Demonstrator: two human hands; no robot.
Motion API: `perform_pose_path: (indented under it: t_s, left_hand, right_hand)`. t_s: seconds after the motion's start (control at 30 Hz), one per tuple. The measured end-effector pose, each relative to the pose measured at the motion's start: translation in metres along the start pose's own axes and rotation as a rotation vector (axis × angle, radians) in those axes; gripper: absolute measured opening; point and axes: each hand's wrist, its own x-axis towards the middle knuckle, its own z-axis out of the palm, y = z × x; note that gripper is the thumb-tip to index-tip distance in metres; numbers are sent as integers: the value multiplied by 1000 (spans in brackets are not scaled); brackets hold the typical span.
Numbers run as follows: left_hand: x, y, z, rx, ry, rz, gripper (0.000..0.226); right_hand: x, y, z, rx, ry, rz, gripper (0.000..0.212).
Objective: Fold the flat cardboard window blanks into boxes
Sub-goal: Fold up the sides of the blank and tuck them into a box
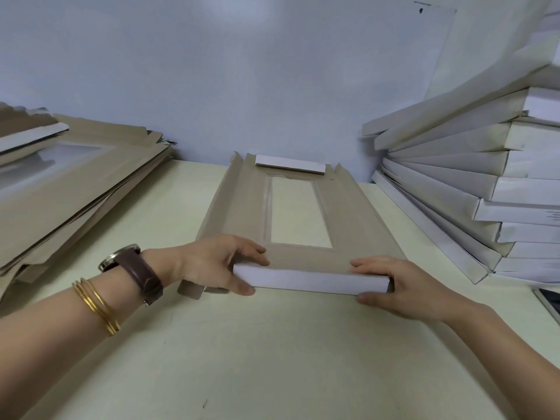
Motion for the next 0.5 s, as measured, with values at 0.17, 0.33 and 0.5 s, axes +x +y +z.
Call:
perform_pose_path:
  t_s: [0.17,0.33,0.5]
  left_hand:
    - [-2,1,-3,-54,66,35,11]
    - [3,0,-9,-109,224,-1,18]
    - [11,0,-5,-24,381,-107,17]
  right_hand:
    - [-2,-3,-5,133,84,60,28]
    - [11,-2,-8,164,198,118,21]
    - [27,-1,-4,198,250,253,29]
